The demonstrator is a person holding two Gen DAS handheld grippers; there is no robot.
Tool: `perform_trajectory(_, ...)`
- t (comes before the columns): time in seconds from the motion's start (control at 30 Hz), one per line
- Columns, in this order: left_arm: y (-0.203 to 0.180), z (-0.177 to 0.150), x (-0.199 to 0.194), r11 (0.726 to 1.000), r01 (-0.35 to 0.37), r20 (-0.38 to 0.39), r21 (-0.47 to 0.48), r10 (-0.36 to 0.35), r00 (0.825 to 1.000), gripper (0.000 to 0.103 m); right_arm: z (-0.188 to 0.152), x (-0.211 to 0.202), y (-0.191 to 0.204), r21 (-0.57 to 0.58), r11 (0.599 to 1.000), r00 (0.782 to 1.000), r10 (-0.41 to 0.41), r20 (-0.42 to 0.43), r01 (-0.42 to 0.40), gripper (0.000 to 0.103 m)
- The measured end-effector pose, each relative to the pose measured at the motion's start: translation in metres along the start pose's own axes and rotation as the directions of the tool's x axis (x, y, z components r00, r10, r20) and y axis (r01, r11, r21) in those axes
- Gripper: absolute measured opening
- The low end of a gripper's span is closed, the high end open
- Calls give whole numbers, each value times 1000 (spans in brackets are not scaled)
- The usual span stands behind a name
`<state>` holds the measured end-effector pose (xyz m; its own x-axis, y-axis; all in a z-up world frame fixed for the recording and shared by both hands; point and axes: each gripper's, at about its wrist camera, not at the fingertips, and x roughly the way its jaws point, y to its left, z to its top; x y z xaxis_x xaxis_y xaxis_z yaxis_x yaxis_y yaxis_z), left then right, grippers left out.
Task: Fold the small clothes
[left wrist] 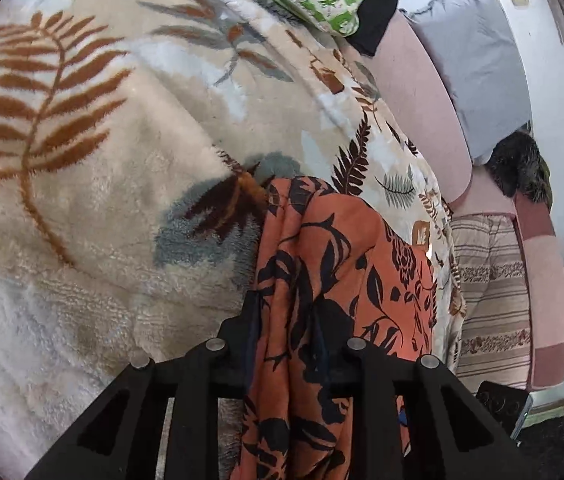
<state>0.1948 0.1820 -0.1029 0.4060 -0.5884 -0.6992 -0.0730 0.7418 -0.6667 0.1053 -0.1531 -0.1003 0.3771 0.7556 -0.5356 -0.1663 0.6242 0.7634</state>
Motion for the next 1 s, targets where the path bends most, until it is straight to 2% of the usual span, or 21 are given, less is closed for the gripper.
perform_trajectory(0.13, -29, -20, -29, 992, -71, 58, 106, 65, 996, 32, 0, -1, -2, 17, 1000, 1000, 12, 4, -12, 75)
perform_trajectory(0.3, -47, -70, -66, 981, -65, 88, 181, 50, 995, 36, 1, 1, 1, 21, 1000, 1000, -1, 0, 1, 77)
perform_trajectory(0.37, -40, -85, -64, 983, -83, 71, 165, 72, 995, 36, 1, 2, 2, 18, 1000, 1000, -9, -1, 9, 78)
perform_trajectory(0.4, -30, -92, -56, 981, -124, 36, 152, 120, 992, 35, 2, 2, 3, 20, 1000, 1000, -10, -1, 10, 78)
perform_trajectory(0.43, -22, -95, -49, 977, -154, 17, 149, 153, 988, 29, 2, 1, 2, 23, 1000, 1000, -8, -1, 8, 78)
perform_trajectory(0.53, -6, -95, -55, 993, -103, 36, 64, 101, 994, 27, 5, 3, 0, 44, 999, 1000, 10, -17, -10, 78)
perform_trajectory(0.7, -38, -109, -84, 981, -70, 70, 180, 58, 996, 26, 7, 3, 0, 55, 998, 1000, 3, -26, -2, 78)
perform_trajectory(0.73, -39, -113, -86, 978, -90, 74, 189, 77, 994, 27, 7, 3, -1, 62, 998, 1000, 8, -25, -6, 78)
perform_trajectory(0.77, -35, -116, -84, 972, -137, 74, 189, 125, 989, 27, 8, 2, -1, 72, 997, 1000, 11, -25, -10, 78)
perform_trajectory(0.8, -24, -117, -77, 965, -208, 57, 161, 201, 978, 27, 8, 2, -2, 78, 997, 1000, 15, -24, -13, 78)
perform_trajectory(0.83, -11, -117, -70, 962, -249, 26, 109, 248, 968, 26, 7, 2, -2, 82, 997, 1000, 17, -25, -14, 78)
perform_trajectory(0.9, 11, -118, -69, 983, -185, 10, -5, 185, 983, 26, 8, 3, -3, 85, 996, 999, 25, -35, -22, 78)
perform_trajectory(1.0, -9, -124, -78, 979, -195, 33, 52, 193, 981, 26, 10, 1, -2, 81, 997, 998, 22, -51, -18, 78)
